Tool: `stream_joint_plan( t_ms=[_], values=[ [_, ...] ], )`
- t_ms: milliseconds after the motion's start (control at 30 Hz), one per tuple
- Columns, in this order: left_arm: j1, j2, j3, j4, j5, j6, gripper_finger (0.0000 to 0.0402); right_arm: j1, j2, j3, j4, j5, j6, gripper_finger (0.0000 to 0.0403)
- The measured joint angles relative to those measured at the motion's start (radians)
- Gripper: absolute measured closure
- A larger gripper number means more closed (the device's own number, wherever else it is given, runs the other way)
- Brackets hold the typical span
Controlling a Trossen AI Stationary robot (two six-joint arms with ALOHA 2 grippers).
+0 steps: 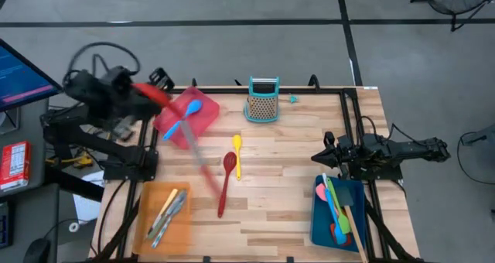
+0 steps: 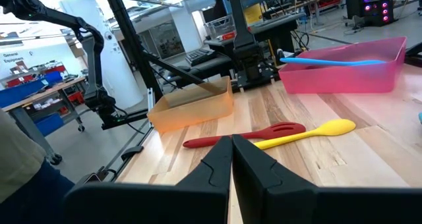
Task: Pick & Place Kitchen Items
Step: Put the red silver slotted spoon into the red bin
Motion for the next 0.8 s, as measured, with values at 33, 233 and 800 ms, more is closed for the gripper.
stream_joint_plan(
  t_ms=[33,233,800],
  values=[
    [0.006,0.0,0.0,-0.053,-0.053,0.058,0.04,0.0,0.0,0.0,0.0,0.0,0.0,0.0393],
    [0.014,0.024,-0.001,-0.315,-0.496,0.397,0.04,0.0,0.0,0.0,0.0,0.0,0.0,0.0393],
    [0.036,0.289,-0.001,-0.054,-1.149,1.784,0.04,0.0,0.0,0.0,0.0,0.0,0.0,0.0393]
  ],
)
